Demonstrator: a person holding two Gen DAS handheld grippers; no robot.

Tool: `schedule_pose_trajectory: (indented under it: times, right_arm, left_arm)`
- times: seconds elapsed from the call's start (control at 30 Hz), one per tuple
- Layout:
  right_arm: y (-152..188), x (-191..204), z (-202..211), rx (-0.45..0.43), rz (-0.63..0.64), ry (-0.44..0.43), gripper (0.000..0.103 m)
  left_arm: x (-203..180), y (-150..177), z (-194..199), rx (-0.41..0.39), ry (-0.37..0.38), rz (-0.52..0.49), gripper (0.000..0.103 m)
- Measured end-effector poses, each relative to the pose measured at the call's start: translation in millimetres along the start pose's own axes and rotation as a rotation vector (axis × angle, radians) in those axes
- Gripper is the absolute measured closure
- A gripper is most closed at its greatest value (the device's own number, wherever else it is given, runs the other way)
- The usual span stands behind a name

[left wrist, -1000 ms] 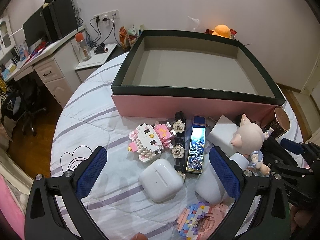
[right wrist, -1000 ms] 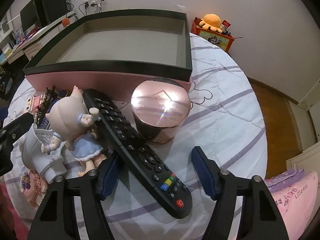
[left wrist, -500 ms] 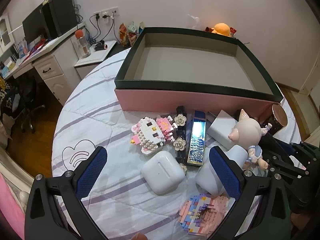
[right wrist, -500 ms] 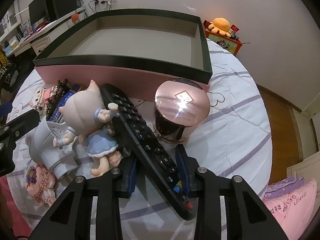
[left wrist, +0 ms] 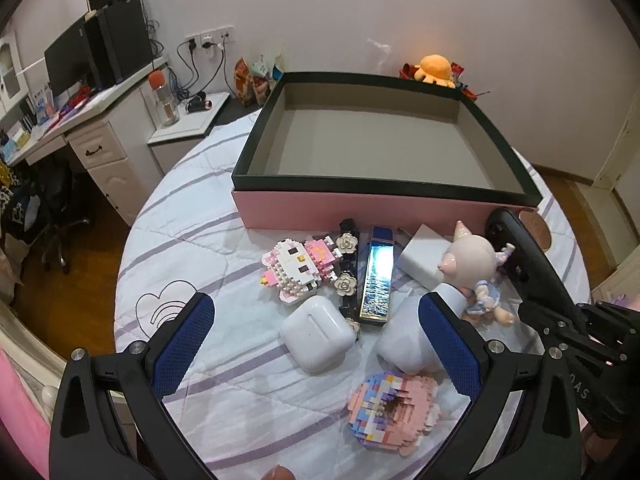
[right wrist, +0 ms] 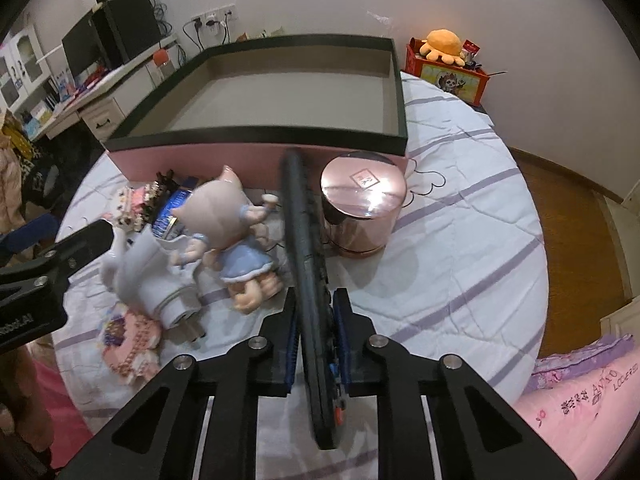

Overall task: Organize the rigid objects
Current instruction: 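Lift the black remote with the right gripper over the box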

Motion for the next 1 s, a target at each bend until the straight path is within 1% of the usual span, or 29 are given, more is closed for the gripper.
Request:
schedule_pose_trajectory:
  times: [0.23, 0.57, 0.7, 0.87, 0.93, 1.0]
  right_arm:
    - [-4, -1, 13, -0.032, -0.019, -0.019, 0.090]
    - [-7, 6, 30, -0.070, -0.041, -0.070, 0.090]
    - [-11, 9, 41, -0.097, -0.044, -0.082, 0.090]
    - [-29, 13, 61, -0.153, -0.041, -0.085, 0.090]
    - [-42, 15, 68, -0.181, -0.035, -0.083, 0.090]
    - [-61, 16, 70, -0.208, -0.024, -0.081, 0.090]
  left_arm:
    - [-1, -2, 16, -0.024, 0.001, -0.002, 0.000]
    - [0, -5, 32, -0.048, 0.011, 0.001, 0.000]
    - [1, -11, 39, -0.061, 0.020, 0.008, 0.000]
    - [6, -33, 50, -0.096, 0.031, 0.023, 0.000]
    - [8, -46, 52, -0.109, 0.036, 0.031, 0.000]
    - [12, -58, 52, -0.121, 0.031, 0.040, 0.000]
Point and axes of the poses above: each gripper's, at about its wrist camera, not at the fingertips, and z roughly against the way its jaws point, x to its left, y to its underside, the point moved 10 cm from there along -z, roughly the way its jaws point, and after that the axes turned 4 degrees about z, right-handed, at the moved point
